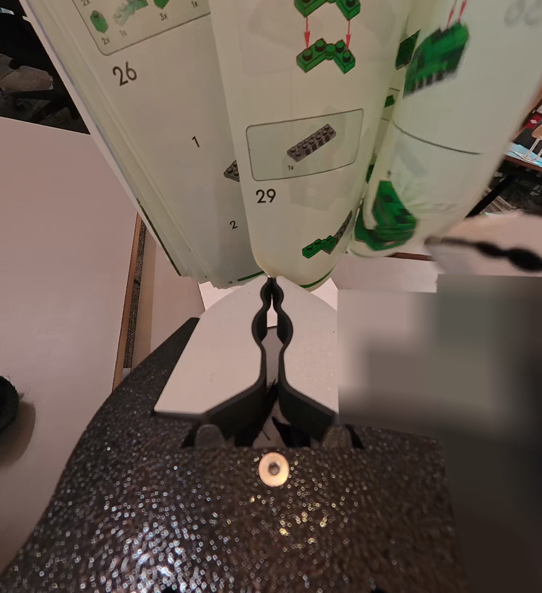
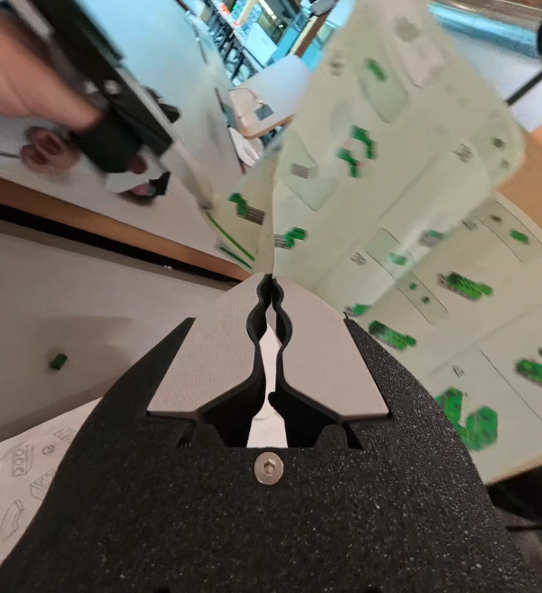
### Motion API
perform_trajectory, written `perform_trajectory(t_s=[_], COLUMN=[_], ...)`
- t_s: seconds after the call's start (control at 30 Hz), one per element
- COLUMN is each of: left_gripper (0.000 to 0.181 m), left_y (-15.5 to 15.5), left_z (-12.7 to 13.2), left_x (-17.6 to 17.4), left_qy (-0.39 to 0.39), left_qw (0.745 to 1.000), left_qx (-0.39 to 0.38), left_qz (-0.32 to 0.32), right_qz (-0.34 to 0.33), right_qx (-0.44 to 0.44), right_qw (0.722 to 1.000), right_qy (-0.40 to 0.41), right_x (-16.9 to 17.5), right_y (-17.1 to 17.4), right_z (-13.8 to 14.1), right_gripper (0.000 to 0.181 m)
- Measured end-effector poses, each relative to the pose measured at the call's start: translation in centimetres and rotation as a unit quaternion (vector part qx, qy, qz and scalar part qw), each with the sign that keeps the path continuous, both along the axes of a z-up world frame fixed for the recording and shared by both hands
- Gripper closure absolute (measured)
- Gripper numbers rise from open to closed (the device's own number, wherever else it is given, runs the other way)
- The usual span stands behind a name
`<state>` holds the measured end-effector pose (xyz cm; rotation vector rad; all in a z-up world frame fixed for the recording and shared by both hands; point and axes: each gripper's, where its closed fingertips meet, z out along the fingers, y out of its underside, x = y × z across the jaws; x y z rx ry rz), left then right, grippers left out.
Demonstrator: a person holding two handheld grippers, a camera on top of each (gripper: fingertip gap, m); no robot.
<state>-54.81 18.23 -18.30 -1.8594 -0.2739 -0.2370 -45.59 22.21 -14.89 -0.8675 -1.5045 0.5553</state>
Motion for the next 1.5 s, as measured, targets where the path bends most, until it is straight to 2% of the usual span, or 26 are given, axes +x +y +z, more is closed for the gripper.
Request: perform_trajectory(t_s=[0.03,0.2,0.4,0.63,1.07,1.17,1.3,1.5], left_gripper=[0.181,0.181,0.181,0.181,0.181,0.181,0.181,0.181], left_y=[0.0,0.3,0.3,0.0,0.2,0.5,1.7,4.6], left_z=[0.0,-0.1,-0.1,0.1,-0.1,0.1,1.5,4.0], left_x=[0.0,0.4,0.5,0.2,0.4,0.8,3.6,10.4], left_qy=[0.0,0.001,0.0,-0.004,-0.005,-0.006,-0.016,-0.02], left_qw=[1.0,1.0,1.0,1.0,1.0,1.0,0.996,0.979], left_qx=[0.0,-0.003,-0.004,0.002,-0.002,0.002,0.041,0.119], left_qz=[-0.001,-0.007,-0.01,-0.005,-0.01,-0.017,-0.076,-0.165], right_qz=[-0.01,-0.09,-0.156,-0.212,-0.248,-0.268,-0.297,-0.294], right_qx=[-0.021,-0.088,-0.135,-0.162,-0.186,-0.179,-0.158,-0.161], right_qw=[1.0,0.99,0.975,0.959,0.945,0.938,0.929,0.913], right_qy=[0.014,0.057,0.082,0.092,0.102,0.125,0.154,0.234], right_x=[0.7,3.9,6.0,7.3,8.7,9.0,10.5,15.1], right_y=[1.2,7.7,11.9,14.5,16.9,17.8,18.8,18.2], right_z=[0.5,1.2,0.7,-0.2,-1.4,-1.3,-0.5,4.1], right_gripper=[0.181,0.181,0.181,0.181,0.181,0.181,0.167,0.156])
